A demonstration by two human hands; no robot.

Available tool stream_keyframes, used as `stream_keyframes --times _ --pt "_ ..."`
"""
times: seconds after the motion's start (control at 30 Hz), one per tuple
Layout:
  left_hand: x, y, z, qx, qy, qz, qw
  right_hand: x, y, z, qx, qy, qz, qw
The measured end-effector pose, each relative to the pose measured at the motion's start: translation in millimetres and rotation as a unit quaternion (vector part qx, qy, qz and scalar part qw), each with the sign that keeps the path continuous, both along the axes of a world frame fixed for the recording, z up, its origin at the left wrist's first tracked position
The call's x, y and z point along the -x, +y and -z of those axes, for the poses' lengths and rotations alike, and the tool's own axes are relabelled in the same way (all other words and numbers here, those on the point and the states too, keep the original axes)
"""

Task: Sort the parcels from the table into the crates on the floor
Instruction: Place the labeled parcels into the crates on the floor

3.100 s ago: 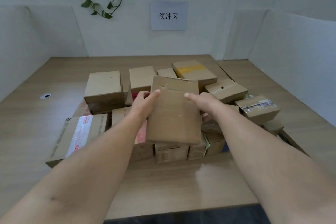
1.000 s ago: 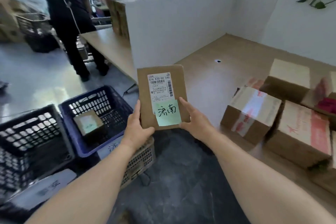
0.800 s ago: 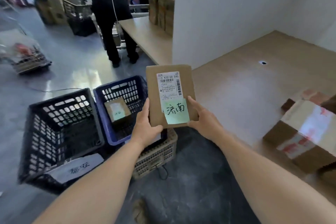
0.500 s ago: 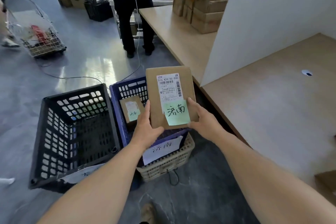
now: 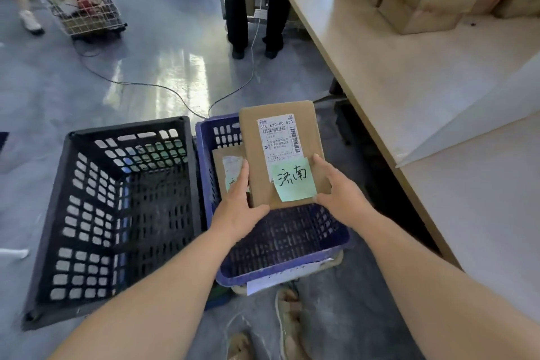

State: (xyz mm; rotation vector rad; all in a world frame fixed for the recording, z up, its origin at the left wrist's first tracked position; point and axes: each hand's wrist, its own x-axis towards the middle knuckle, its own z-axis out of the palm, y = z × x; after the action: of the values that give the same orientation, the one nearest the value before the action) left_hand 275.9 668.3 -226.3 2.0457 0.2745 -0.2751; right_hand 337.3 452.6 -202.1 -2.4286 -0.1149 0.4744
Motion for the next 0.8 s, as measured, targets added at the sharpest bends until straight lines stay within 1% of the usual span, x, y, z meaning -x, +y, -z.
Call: stream_keyframes --times 0.17,0.27,0.43,0.5,0.67,0.8 --pt "-43 -1 50 -0.027 0.041 -0.016 0.999 -51 -1 49 0.001 0.029 -0.023 0.999" --pt "-69 -4 83 -0.020 0.077 -0.026 0.996 -79 0 80 0.007 0.032 -0.038 0.999" --pt "-94 -8 140 0.033 0.118 -0.045 0.991 -106 10 124 0.063 0.010 -0.078 0.995" --pt "-102 -8 158 0.042 0.128 -0.049 0.990 -115 17 138 0.092 0.020 -0.094 0.991" --pt "-125 -9 196 0.034 0.148 -0.048 0.987 -135 25 177 0.176 0.046 -0.106 0.978" --pt "-139 -7 220 0.031 0.155 -0.061 0.986 -151 35 197 0.179 0.062 -0.100 0.977"
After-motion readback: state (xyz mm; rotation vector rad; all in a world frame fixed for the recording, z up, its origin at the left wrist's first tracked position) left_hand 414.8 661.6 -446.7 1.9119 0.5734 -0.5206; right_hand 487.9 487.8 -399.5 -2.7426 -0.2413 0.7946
